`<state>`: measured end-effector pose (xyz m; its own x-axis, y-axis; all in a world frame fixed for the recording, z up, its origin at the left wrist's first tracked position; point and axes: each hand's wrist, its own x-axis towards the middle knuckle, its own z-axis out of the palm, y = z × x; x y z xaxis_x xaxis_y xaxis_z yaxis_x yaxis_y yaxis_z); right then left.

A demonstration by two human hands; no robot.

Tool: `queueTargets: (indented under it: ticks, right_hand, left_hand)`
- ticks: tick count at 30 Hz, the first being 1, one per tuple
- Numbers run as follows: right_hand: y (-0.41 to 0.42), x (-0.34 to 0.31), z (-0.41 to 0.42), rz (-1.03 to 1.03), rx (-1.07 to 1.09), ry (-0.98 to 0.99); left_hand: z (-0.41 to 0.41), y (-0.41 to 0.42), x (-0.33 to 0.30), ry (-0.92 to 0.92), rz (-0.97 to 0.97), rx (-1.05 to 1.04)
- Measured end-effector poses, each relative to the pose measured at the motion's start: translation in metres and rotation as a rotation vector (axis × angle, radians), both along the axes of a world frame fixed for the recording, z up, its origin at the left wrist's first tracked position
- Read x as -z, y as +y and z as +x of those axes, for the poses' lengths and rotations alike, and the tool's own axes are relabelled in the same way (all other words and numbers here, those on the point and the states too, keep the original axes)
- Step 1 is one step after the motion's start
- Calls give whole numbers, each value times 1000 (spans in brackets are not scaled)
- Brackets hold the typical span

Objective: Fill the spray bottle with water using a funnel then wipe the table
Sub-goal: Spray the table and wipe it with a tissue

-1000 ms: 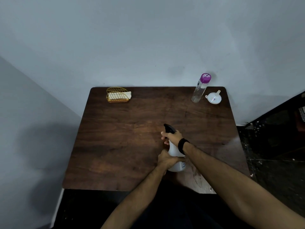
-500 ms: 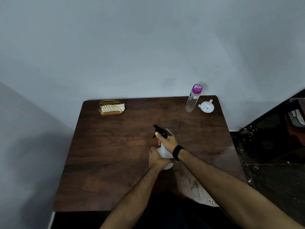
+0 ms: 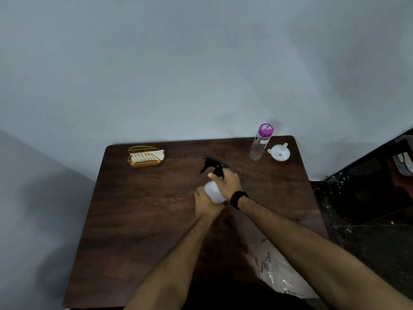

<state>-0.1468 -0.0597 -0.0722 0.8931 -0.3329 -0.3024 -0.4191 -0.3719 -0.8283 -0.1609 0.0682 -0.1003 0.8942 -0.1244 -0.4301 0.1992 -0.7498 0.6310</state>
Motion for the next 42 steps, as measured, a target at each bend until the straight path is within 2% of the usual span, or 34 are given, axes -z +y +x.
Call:
queueTargets:
  ticks: [3,9,15,19,22,25,27,29,31,32,36,39,42]
  right_hand:
    - [-16,0,17,-21,59,-23]
    - [-50,2,70,-111,91,-50]
    - [-69,1,106,-16,99,-39]
    - [-71,9,112,1,60,11]
    - [-73,20,106,11,108,-7]
    - [-71,28,101,-41,99,0]
    - [-66,32,97,-74,157,5]
    - [-56,35,88,-114,326,21]
    - [-41,37,75,-138,480,85]
    - [-30,40,71,-128,479,133]
    - [8,49,70,10,83,209]
    - [40,44,96,-45,-169,150]
    - [70,37,134,-147,-275,62]
  left_hand:
    - [5,-1,-8,61,-22,16]
    - [28,15,3,103,166,173]
    - [39,21,17,119,221,214]
    - [42,24,23,127,263,263]
    - [42,30,23,124,304,292]
    - [40,40,26,123,343,302]
    - [40,48,26,123,364,301]
    - [41,55,25,118,369,293]
    - [43,65,24,114,365,274]
    - [44,72,24,115,363,258]
    - [53,107,28,119,367,195]
    - [62,132,32,105,373,161]
    - [73,150,38,123,381,175]
